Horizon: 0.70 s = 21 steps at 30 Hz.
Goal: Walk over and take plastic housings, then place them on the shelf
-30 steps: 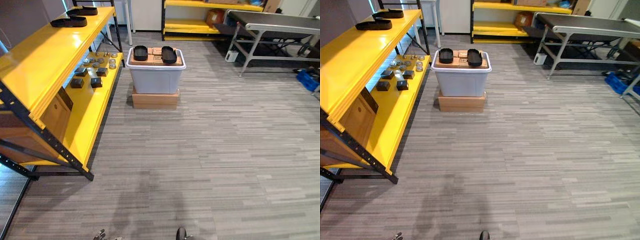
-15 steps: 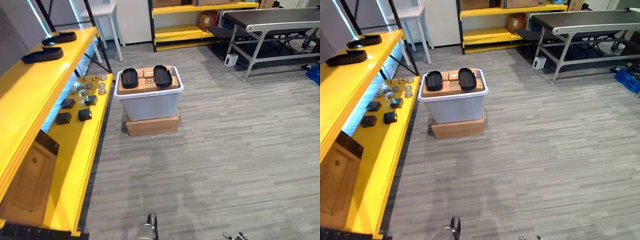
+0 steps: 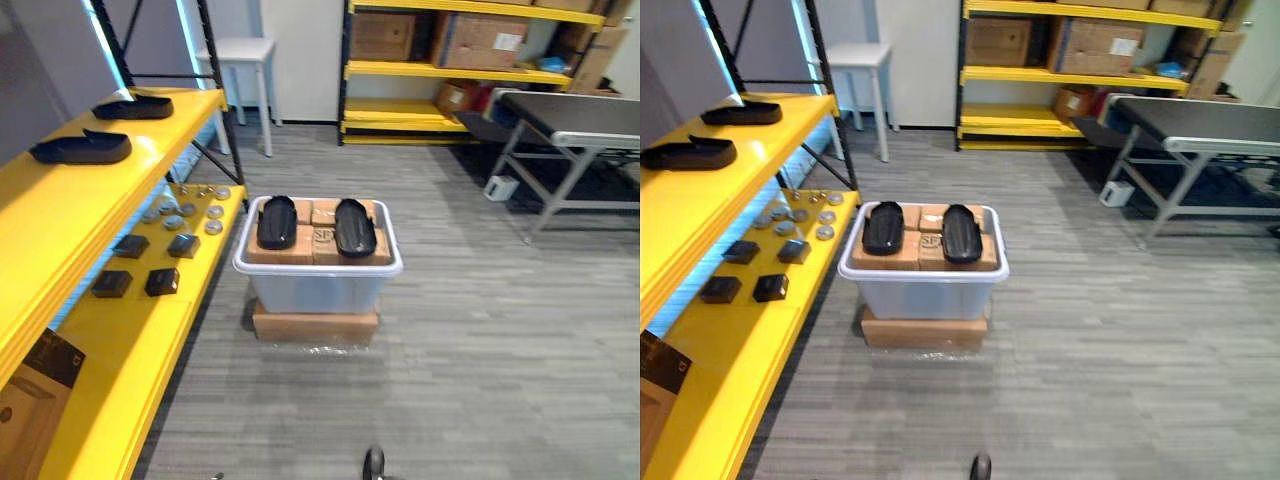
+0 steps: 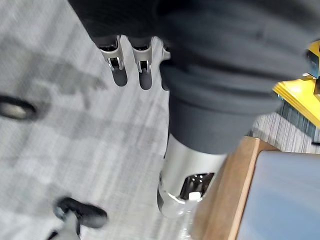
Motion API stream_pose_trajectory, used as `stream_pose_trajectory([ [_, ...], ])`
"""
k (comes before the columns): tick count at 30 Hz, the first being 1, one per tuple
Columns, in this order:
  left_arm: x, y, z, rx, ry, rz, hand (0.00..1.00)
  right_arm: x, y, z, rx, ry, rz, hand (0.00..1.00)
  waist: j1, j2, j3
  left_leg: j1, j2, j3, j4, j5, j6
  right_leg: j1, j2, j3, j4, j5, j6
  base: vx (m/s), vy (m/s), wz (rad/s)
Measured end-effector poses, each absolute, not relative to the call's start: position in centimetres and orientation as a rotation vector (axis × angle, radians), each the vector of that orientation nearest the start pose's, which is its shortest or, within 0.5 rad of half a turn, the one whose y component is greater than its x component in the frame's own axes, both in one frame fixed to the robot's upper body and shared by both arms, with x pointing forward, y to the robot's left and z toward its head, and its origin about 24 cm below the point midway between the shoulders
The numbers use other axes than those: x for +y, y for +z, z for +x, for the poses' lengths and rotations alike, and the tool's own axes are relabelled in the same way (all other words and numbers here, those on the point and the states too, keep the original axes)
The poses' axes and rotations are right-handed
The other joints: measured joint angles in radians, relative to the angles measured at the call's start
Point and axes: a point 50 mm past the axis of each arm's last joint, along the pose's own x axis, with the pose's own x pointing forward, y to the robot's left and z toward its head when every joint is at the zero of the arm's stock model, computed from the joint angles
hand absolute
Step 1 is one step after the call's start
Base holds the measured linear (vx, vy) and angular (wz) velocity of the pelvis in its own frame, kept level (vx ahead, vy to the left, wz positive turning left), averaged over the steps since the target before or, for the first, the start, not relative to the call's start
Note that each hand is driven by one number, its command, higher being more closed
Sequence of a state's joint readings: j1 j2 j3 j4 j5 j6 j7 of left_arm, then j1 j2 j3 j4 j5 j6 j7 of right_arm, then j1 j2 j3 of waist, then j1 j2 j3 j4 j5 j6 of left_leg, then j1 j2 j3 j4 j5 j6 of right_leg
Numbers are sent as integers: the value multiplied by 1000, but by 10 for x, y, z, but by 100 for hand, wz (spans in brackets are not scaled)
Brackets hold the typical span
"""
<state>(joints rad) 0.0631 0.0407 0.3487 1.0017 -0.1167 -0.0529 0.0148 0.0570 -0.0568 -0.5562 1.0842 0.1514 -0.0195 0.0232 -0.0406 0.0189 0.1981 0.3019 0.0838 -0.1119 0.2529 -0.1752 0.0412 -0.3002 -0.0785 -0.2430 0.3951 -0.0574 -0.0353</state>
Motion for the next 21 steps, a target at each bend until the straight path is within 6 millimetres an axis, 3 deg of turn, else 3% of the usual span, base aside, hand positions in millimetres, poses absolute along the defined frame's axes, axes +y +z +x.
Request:
stream_pose_trajectory([
  [1,215,-154,102,977,462,-237,0,-231,-160,78,1028,-621,392,0,-3,9,0,-27,11,0,92,7,-35,26,14,-14,4,-23,-9,818,-343,-8],
  [3,216,-155,96,974,515,-281,0,-228,-162,69,1044,-634,403,0,0,28,6,-214,70,1,586,154,-251,175,69,-39,-44,-97,-33,667,-224,21],
  [5,219,-155,91,978,534,-284,0,-226,-162,70,1040,-636,406,0,14,28,14,-368,123,60,868,125,-264,310,107,-38,-138,-107,-40,556,-105,-6],
  [7,221,-155,84,984,554,-303,0,-226,-160,77,1024,-629,407,0,39,7,13,-480,147,163,864,39,-203,411,99,-2,-216,-104,-34,532,-47,-44],
  [8,221,-156,82,985,564,-316,0,-229,-158,88,1000,-624,402,0,60,0,20,-525,139,217,720,-30,-176,458,79,29,-255,-100,-27,523,60,-70],
  [9,220,-157,77,994,572,-323,0,-232,-155,98,972,-618,399,0,67,-1,22,-534,105,242,460,-44,-174,490,50,51,-274,-102,-14,629,139,-73],
  [10,218,-158,72,1005,577,-327,0,-234,-152,105,952,-615,396,0,66,2,20,-520,79,244,220,-15,-154,512,31,62,-284,-111,9,487,166,-57],
  [11,217,-159,68,1018,570,-323,0,-237,-151,107,942,-615,388,0,68,10,15,-515,64,239,81,92,-118,519,27,71,-289,-123,29,609,216,-49],
  [12,216,-161,62,1045,556,-304,0,-231,-153,106,950,-602,387,0,78,-10,-8,-481,20,250,38,182,-77,548,-15,91,-313,-137,58,414,143,-19],
  [13,220,-160,63,1040,558,-295,0,-229,-153,106,955,-587,379,0,72,-18,-13,-477,2,246,21,181,-75,547,-27,90,-312,-131,58,606,195,21],
  [15,226,-158,70,1029,530,-255,0,-230,-154,103,967,-589,369,0,55,-23,-13,-470,-29,217,16,163,-53,551,-47,88,-265,-103,95,443,156,58],
  [17,225,-158,69,1034,527,-254,0,-230,-153,104,968,-591,363,0,58,-23,-9,-405,-32,210,-3,136,-48,489,-55,94,-46,-100,107,346,121,24],
  [18,225,-158,70,1038,508,-239,0,-229,-153,107,963,-579,355,0,60,-16,6,-334,-21,205,-48,131,-45,421,-72,97,159,-110,154,343,47,16],
  [19,226,-157,73,1044,479,-212,0,-228,-152,110,957,-566,344,0,55,-18,7,-284,-16,197,-80,130,-44,366,-84,90,260,-175,161,369,5,18],
  [21,228,-155,81,1024,458,-190,0,-228,-149,117,942,-534,311,0,54,-17,6,-245,-8,195,-115,129,-48,299,-87,87,219,-204,147,251,-32,18],
])
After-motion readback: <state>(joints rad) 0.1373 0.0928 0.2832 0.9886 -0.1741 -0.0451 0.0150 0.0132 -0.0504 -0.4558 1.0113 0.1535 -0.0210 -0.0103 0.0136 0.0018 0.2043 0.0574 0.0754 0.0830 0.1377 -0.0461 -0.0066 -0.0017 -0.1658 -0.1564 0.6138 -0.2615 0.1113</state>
